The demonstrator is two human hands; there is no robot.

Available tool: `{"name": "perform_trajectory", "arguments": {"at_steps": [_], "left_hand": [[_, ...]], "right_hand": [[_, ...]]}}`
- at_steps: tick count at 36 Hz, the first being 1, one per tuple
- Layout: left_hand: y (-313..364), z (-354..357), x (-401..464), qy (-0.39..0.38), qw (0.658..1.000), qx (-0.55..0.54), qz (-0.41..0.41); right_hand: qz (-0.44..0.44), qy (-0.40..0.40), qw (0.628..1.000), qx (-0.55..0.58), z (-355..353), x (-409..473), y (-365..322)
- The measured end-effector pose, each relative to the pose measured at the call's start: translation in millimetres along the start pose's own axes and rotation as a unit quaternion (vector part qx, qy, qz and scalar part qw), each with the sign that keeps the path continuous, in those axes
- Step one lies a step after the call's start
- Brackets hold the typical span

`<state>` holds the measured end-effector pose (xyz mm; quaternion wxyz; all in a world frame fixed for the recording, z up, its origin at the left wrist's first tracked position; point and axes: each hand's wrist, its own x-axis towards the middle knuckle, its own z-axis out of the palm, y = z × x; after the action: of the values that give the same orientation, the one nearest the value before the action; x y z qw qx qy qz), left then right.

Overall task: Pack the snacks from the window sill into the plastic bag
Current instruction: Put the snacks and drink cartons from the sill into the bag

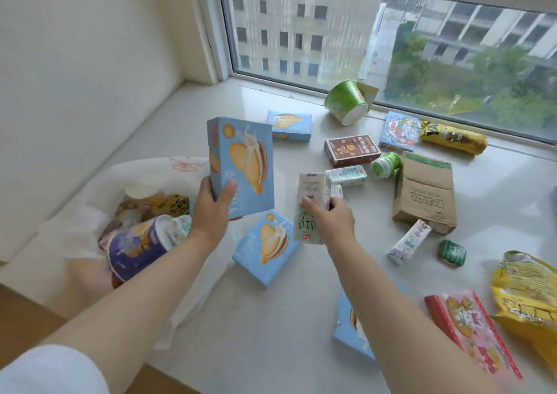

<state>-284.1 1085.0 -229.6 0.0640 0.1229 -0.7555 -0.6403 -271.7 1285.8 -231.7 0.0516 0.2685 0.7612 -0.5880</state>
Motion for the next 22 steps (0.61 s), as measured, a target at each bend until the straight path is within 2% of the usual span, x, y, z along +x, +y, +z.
{"name": "perform_trajectory", "arguments": {"at_steps": [7, 17, 19, 22], "left_hand": [[-18, -116, 18, 0.031, 0.997, 0.066, 0.039], [-50, -243, 63, -0.008, 0.974, 0.209, 0.085], [-61, -259, 67, -0.044, 0.955, 0.277, 0.097], [-78, -277, 71, -0.139, 0.891, 0.408, 0.147]], "right_hand": [[-0.011, -0.014, 0.996, 0.085, 104, -48, -21], [-0.054, -0.002, 0.998, 0.037, 202, -72, -46], [-0.064, -0.001, 0.998, 0.016, 210, -73, -45], [-0.069, 0.014, 0.998, -0.006, 218, -75, -43]]}}
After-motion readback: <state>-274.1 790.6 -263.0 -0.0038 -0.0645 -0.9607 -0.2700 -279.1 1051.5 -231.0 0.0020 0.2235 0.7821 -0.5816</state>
